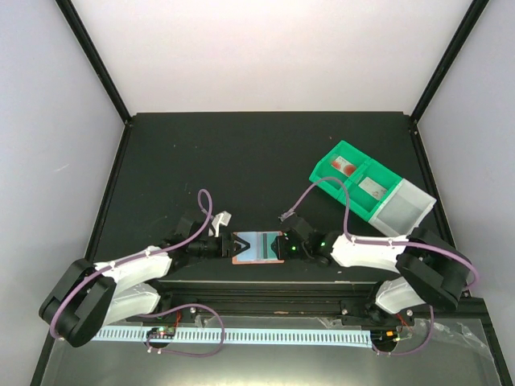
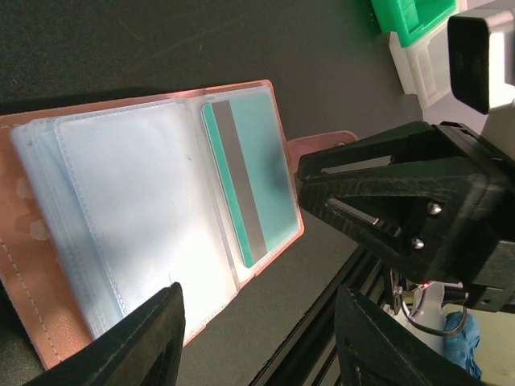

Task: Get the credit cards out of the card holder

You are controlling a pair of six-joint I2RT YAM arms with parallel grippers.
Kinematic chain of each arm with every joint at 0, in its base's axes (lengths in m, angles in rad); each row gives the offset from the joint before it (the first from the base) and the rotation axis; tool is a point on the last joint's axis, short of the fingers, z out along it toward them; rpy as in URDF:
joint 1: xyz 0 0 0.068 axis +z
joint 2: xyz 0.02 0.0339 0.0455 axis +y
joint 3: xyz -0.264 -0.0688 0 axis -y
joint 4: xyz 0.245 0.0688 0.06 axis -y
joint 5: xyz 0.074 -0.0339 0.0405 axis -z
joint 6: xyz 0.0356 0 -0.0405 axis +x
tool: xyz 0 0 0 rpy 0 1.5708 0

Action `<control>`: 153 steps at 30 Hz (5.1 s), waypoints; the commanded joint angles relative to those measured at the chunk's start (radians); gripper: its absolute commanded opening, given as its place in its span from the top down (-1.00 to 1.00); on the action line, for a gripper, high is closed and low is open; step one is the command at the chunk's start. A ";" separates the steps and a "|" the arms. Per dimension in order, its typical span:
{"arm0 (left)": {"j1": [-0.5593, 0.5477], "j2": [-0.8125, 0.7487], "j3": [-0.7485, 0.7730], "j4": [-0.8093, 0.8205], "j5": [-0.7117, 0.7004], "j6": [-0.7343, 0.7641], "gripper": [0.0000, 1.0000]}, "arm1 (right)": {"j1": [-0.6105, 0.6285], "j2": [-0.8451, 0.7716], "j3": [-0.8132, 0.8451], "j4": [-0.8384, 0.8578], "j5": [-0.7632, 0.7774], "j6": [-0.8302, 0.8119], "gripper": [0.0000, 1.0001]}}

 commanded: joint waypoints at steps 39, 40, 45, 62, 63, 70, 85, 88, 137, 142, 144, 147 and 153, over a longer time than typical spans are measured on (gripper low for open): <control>-0.076 0.254 0.051 0.190 -0.057 -0.073 0.47 | 0.012 0.087 -0.053 0.101 -0.013 0.040 0.91; -0.076 0.253 0.057 0.168 -0.068 -0.063 0.47 | 0.012 0.087 -0.056 0.103 -0.013 0.040 0.91; -0.076 0.263 0.057 0.170 -0.076 -0.064 0.47 | 0.012 0.090 -0.060 0.113 -0.014 0.040 0.92; -0.107 0.384 0.063 0.325 -0.039 -0.156 0.57 | 0.012 0.105 -0.082 0.147 -0.029 0.050 0.94; -0.108 0.393 0.062 0.338 -0.033 -0.168 0.57 | 0.012 0.106 -0.082 0.147 -0.030 0.050 0.94; -0.113 0.427 0.063 0.398 -0.007 -0.199 0.69 | 0.012 0.106 -0.082 0.148 -0.030 0.050 0.94; -0.097 0.338 0.070 0.280 -0.013 -0.123 0.97 | 0.012 0.098 -0.086 0.127 -0.018 0.057 0.95; -0.085 0.288 0.075 0.198 -0.033 -0.096 0.97 | 0.012 0.075 -0.095 0.116 -0.008 0.058 0.96; -0.025 0.228 0.025 0.184 0.016 -0.170 0.97 | 0.012 0.061 -0.081 0.125 -0.014 0.054 0.98; 0.005 0.226 0.020 0.171 0.033 -0.161 0.97 | 0.011 0.061 -0.082 0.127 -0.014 0.054 0.98; 0.008 0.224 0.021 0.166 0.035 -0.160 0.97 | 0.012 0.060 -0.082 0.130 -0.015 0.054 0.98; 0.011 0.216 0.021 0.148 0.027 -0.148 0.97 | 0.011 0.059 -0.079 0.127 -0.018 0.054 0.98; 0.025 0.203 0.032 0.082 0.001 -0.112 0.89 | 0.012 0.014 -0.065 0.129 -0.042 0.053 0.98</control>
